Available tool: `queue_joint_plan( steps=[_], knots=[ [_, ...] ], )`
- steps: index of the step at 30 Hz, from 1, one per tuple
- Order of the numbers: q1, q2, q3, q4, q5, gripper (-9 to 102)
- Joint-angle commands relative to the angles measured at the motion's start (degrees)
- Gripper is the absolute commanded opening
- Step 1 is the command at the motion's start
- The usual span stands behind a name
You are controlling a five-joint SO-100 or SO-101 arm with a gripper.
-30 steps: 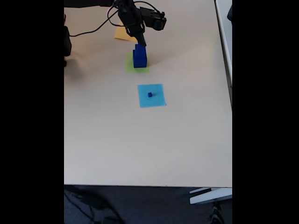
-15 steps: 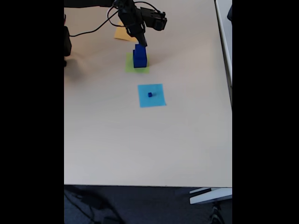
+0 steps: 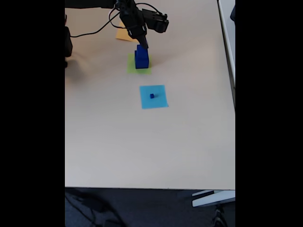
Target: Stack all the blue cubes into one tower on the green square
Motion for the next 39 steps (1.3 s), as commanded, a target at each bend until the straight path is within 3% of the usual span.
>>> queue_joint_plan(
  steps=[1, 24, 39],
  knots=[
    [-0.53, 1.14, 0.18, -0.88, 0.35, 0],
    [-0.35, 1.76, 1.23, -0.79, 0.09, 0],
    [-0.26, 1.93, 1.23, -0.88, -0.62, 7]
  ],
)
